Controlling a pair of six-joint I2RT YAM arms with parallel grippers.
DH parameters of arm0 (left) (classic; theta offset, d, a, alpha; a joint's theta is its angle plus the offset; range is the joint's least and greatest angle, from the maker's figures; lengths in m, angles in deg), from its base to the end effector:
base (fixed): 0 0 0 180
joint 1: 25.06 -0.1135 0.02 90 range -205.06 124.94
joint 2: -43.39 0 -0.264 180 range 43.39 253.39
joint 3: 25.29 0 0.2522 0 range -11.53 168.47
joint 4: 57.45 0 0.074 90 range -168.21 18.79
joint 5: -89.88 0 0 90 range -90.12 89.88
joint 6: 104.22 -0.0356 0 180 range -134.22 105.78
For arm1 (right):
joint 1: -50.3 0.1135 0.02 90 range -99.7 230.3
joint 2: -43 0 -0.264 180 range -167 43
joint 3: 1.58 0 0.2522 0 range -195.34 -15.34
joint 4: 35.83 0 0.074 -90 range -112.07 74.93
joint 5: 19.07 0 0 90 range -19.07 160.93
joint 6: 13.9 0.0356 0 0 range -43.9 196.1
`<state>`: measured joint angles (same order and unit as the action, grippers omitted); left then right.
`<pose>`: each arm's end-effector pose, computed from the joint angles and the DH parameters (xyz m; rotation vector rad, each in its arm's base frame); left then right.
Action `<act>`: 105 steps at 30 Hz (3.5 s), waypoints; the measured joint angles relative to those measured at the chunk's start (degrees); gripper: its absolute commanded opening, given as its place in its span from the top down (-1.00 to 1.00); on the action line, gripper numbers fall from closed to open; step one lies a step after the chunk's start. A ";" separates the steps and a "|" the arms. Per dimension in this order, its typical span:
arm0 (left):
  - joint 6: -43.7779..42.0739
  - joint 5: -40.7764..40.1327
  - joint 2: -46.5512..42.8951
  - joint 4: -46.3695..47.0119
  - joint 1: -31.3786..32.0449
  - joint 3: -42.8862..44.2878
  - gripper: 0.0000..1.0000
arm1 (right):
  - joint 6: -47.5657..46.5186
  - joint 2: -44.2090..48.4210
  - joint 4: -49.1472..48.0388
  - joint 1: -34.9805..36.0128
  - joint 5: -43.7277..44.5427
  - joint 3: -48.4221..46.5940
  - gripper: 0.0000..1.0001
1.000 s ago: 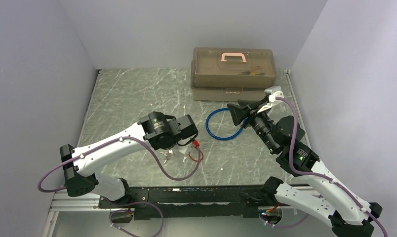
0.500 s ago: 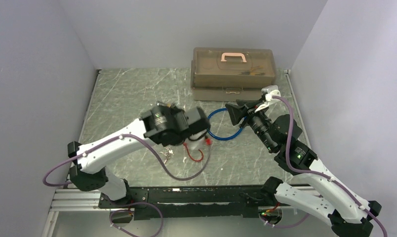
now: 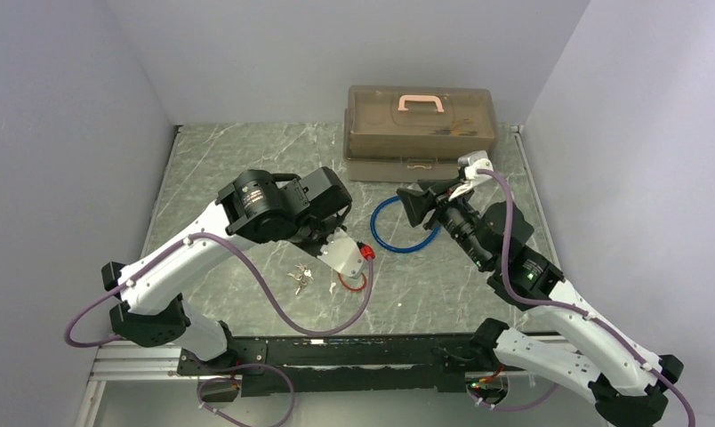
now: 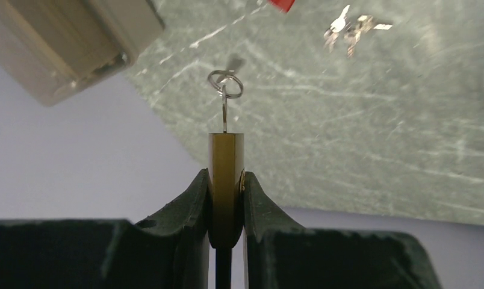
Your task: Unlock with the key
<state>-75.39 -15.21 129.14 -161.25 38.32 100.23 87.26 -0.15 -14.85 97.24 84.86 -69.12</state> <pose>0.1166 -0.2120 0.4407 2.3206 1.3116 0.3410 0.1192 0.1150 0.4047 -0.2818 1.5199 0.6263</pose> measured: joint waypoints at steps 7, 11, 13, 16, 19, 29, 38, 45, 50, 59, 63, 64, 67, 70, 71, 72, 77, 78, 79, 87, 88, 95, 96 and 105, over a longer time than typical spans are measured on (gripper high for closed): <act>7.30 13.55 0.28 -1.33 -0.98 1.46 1.00 | -0.02 -0.98 -1.36 -0.02 -3.43 -0.15 -0.04; 13.62 24.65 1.53 -1.18 -6.38 8.37 1.00 | 0.63 0.00 -4.15 -0.02 -4.22 0.90 0.09; 17.53 29.70 1.92 -1.01 -10.45 10.75 1.00 | 1.09 0.31 -4.61 -0.02 -4.22 1.14 0.18; 23.28 34.95 2.67 -0.39 -14.71 11.47 1.00 | 1.66 -0.09 -5.27 -0.02 -4.13 1.14 0.32; 27.89 38.14 4.13 0.15 -15.54 11.47 1.00 | 1.92 -1.11 -5.42 -0.02 -3.78 1.14 0.51; 38.07 42.93 5.53 4.17 -18.38 10.54 1.00 | 1.27 -5.62 -3.91 2.99 0.92 0.66 1.00; 40.11 44.37 6.01 4.96 -20.09 10.29 1.00 | -5.11 -9.46 -6.36 15.34 10.01 0.63 1.00; 40.96 45.44 6.01 5.14 -20.70 10.29 1.00 | -9.94 -12.11 -9.27 19.43 14.75 0.57 1.00; 41.00 45.48 6.01 5.18 -20.81 10.29 1.00 | -12.52 -14.14 -10.99 21.57 17.73 0.26 1.00; 41.40 45.53 6.01 4.44 -20.94 10.29 1.00 | -15.41 -17.31 -14.93 24.94 23.19 0.04 1.00; 41.79 45.29 6.01 3.30 -21.20 10.40 1.00 | -15.89 -19.02 -16.68 26.08 25.59 -0.04 1.00; 42.01 45.16 6.01 3.02 -21.33 10.40 1.00 | -15.93 -19.58 -16.92 26.25 26.32 -0.26 1.00; 42.58 44.65 6.01 1.88 -21.77 10.80 1.00 | -15.91 -21.57 -18.08 26.99 28.13 -1.07 1.00; 43.06 44.09 6.01 0.61 -22.47 11.47 1.00 | -15.63 -23.41 -19.10 27.47 29.35 -1.95 1.00; 43.15 44.11 6.01 0.26 -22.82 11.65 1.00 | -15.43 -23.96 -19.32 27.54 29.59 -2.32 1.00; 43.23 44.15 6.01 -0.07 -23.17 11.74 1.00 | -15.28 -24.33 -19.34 27.58 29.70 -2.62 1.00; 42.84 46.05 6.01 -0.22 -24.52 11.63 1.00 | -14.05 -23.63 -17.57 27.17 29.20 -3.30 0.52; 42.60 46.47 5.81 0.35 -24.59 11.23 1.00 | -13.53 -22.64 -16.28 26.38 28.22 -3.32 0.44; 42.25 46.84 5.49 1.40 -24.63 10.47 1.00 | -12.79 -21.55 -14.99 25.44 26.86 -3.32 0.37; 37.99 47.78 4.70 5.75 -24.72 8.66 1.00 | -9.38 -11.61 -2.49 13.25 18.40 -6.12 0.00; 37.55 48.00 4.55 5.95 -24.72 8.48 1.00 | -9.42 -11.21 -1.27 12.72 17.57 -6.84 -0.01; 33.70 49.35 2.95 4.85 -24.72 7.56 1.00 | -9.79 -10.27 7.67 6.23 -2.86 -11.34 -0.09; 33.14 49.79 2.69 4.68 -24.72 7.48 1.00 | -9.64 -10.73 8.90 5.11 -7.56 -12.66 -0.11; 29.73 51.89 -0.52 4.00 -24.72 4.17 1.00 | -4.92 -12.57 9.07 -2.80 -37.77 -14.78 -0.09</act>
<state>-45.66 36.67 128.62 -157.25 13.60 104.41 82.34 -12.72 -5.78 94.44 47.09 -83.89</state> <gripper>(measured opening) 0.212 0.566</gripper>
